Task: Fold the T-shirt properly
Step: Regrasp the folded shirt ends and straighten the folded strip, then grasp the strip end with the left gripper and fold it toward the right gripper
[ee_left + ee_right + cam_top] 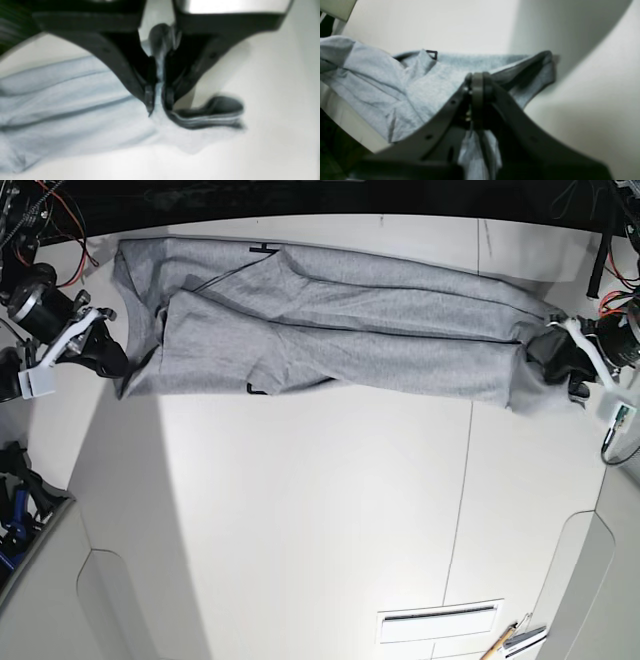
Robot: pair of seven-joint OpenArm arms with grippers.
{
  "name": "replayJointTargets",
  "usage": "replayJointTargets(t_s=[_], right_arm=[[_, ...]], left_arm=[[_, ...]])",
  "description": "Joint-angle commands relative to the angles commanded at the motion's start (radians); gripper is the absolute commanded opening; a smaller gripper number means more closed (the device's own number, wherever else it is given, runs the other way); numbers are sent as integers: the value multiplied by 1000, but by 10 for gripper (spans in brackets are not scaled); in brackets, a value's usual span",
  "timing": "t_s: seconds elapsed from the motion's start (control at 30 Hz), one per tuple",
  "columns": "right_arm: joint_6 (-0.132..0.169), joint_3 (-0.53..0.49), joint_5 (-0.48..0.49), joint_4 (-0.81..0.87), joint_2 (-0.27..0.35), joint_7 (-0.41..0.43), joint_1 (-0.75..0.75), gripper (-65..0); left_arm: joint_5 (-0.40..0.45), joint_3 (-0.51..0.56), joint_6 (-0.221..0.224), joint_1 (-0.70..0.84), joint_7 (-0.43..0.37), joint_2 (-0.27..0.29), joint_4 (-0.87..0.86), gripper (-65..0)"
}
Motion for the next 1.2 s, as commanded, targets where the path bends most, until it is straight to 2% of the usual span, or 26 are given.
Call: replayJointTargets(t_s=[0.1, 0.27, 0.4, 0.53, 0.57, 0.6, 0.73, 0.83, 0.87, 0.93, 1.03, 1.07, 1.13, 1.2], right_arm=[[0, 0, -12, 0, 0, 0, 0, -650], [0, 0, -48, 0, 0, 0, 0, -650], [0, 0, -48, 0, 0, 0, -1, -650], [0, 0, -48, 0, 0, 0, 0, -650], [0, 0, -48, 0, 0, 0, 0, -650], [0, 0, -48, 0, 0, 0, -1, -650], [-1, 0, -48, 0, 0, -1, -1, -452], [-2, 2, -58, 0, 0, -2, -1, -422], [-18, 6, -74, 0, 0, -7, -1, -422], [-23, 22, -91, 0, 0, -42, -1, -403], [-23, 52, -91, -2, 0, -79, -2, -263], [-23, 60, -93, -2, 1, -79, -5, -239], [-23, 68, -94, -2, 0, -79, -16, -238], [-23, 67, -93, -2, 0, -78, -32, -238]], left_arm=[[43, 139, 0, 14, -14, 48, 98, -650], [158, 384, 0, 6, -66, 165, 96, -650], [227, 482, 0, 5, -119, 238, 85, -635], [227, 505, 0, 5, -150, 263, 85, -311], [224, 505, 0, 5, -170, 271, 85, -245], [211, 505, 0, 5, -188, 275, 85, -211], [192, 505, 0, 6, -200, 321, 85, -208], [201, 505, 0, 5, -196, 336, 85, -208], [210, 505, 0, 6, -192, 336, 85, -209], [233, 505, 0, 6, -182, 336, 85, -209], [286, 504, 0, 6, -178, 335, 85, -209], [309, 504, 10, 6, -178, 336, 85, -209], [351, 504, 37, 6, -179, 336, 85, -209], [363, 504, 40, 7, -199, 336, 84, -209]])
